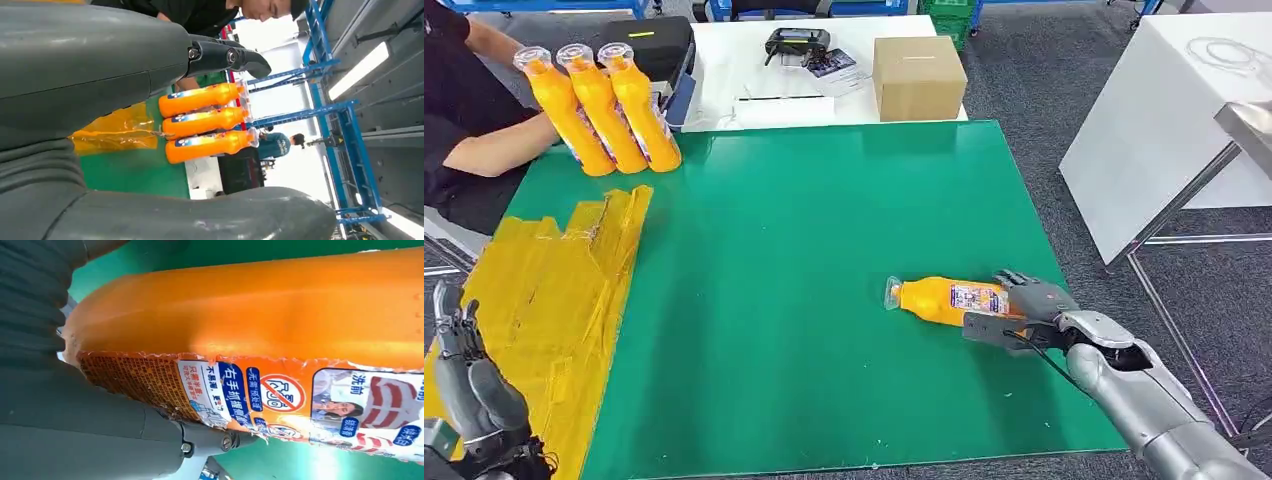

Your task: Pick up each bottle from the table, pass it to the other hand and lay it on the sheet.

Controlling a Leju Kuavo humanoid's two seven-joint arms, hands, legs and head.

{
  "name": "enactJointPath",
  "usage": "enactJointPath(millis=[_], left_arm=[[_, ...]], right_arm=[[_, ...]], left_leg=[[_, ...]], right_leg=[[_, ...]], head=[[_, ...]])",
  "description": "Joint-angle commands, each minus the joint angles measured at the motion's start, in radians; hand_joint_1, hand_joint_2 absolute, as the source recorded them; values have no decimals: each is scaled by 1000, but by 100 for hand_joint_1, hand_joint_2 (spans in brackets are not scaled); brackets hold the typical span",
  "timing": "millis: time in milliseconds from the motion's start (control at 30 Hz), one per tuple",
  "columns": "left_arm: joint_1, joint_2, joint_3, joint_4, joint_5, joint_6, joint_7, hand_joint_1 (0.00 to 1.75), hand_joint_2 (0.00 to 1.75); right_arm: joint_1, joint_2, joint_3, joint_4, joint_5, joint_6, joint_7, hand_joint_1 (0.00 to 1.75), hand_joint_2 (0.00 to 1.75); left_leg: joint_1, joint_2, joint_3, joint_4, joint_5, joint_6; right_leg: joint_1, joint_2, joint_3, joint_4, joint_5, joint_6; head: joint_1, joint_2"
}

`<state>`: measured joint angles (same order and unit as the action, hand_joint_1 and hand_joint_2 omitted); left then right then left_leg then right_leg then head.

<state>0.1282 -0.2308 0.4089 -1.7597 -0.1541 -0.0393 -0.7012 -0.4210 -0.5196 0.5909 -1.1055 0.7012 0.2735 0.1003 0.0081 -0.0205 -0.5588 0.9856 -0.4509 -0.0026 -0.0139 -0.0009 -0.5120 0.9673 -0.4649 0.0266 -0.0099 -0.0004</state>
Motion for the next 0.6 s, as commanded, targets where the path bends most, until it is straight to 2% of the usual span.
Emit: enactJointPath(millis=[33, 133, 233, 300, 367, 400, 433, 467, 533, 600], left_arm=[[-47, 17, -15, 77, -1, -1, 4, 0, 0], [-75, 32, -43, 109, 1, -4, 9, 0, 0], [-75, 32, -43, 109, 1, -4, 9, 0, 0], [-79, 33, -48, 111, 2, -3, 10, 0, 0], [-93, 41, -66, 128, 9, 1, 21, 0, 0], [-96, 43, -71, 136, 9, 1, 21, 0, 0], [-96, 43, -71, 136, 9, 2, 21, 0, 0], [-95, 43, -69, 140, 14, 4, 24, 0, 0], [-88, 47, -62, 142, 21, 5, 23, 0, 0], [-78, 50, -53, 137, 31, 2, 20, 0, 0]], right_arm=[[-46, 75, 76, 154, 18, 38, -17, 0, 175], [-85, 200, 132, 347, 58, -27, -53, 0, 175], [-85, 200, 132, 347, 58, -27, -53, 0, 175], [-91, 245, 141, 387, 61, -43, -53, 0, 175], [-128, 350, 179, 528, 79, -93, -60, 0, 175], [-131, 362, 186, 545, 79, -97, -64, 134, 175], [-131, 366, 190, 551, 80, -99, -67, 171, 175], [-129, 367, 178, 556, 62, -97, -74, 175, 175], [-128, 361, 171, 545, 50, -99, -80, 175, 175], [-134, 364, 163, 535, 39, -98, -81, 175, 175]], left_leg=[[1, 2, 2, -1, 0, 0], [2, 3, 4, -3, 0, 0], [2, 3, 4, -3, 0, 0], [2, 4, 5, -3, 1, 0], [3, 6, 5, -3, 1, 0], [3, 5, 6, -4, 1, -1], [4, 13, 11, -5, 1, -1], [5, 18, 16, -4, 0, 1], [5, 17, 17, -3, 0, 1], [5, 16, 24, -2, -4, 1]], right_leg=[[1, 1, 2, -2, 1, -1], [2, 2, 4, -4, 2, -1], [2, 2, 4, -4, 2, -1], [2, 2, 5, -4, 2, -2], [3, 3, 5, -6, 3, -2], [3, 4, 5, -5, 3, -2], [4, 10, 8, -6, 4, -3], [6, 14, 11, -5, 4, -3], [5, 14, 8, -4, 4, -2], [5, 14, 8, -3, 2, -2]], head=[[0, 0], [0, 0], [0, 0], [0, 0], [0, 0], [0, 0], [0, 0], [1, 0], [0, 0], [0, 0]])
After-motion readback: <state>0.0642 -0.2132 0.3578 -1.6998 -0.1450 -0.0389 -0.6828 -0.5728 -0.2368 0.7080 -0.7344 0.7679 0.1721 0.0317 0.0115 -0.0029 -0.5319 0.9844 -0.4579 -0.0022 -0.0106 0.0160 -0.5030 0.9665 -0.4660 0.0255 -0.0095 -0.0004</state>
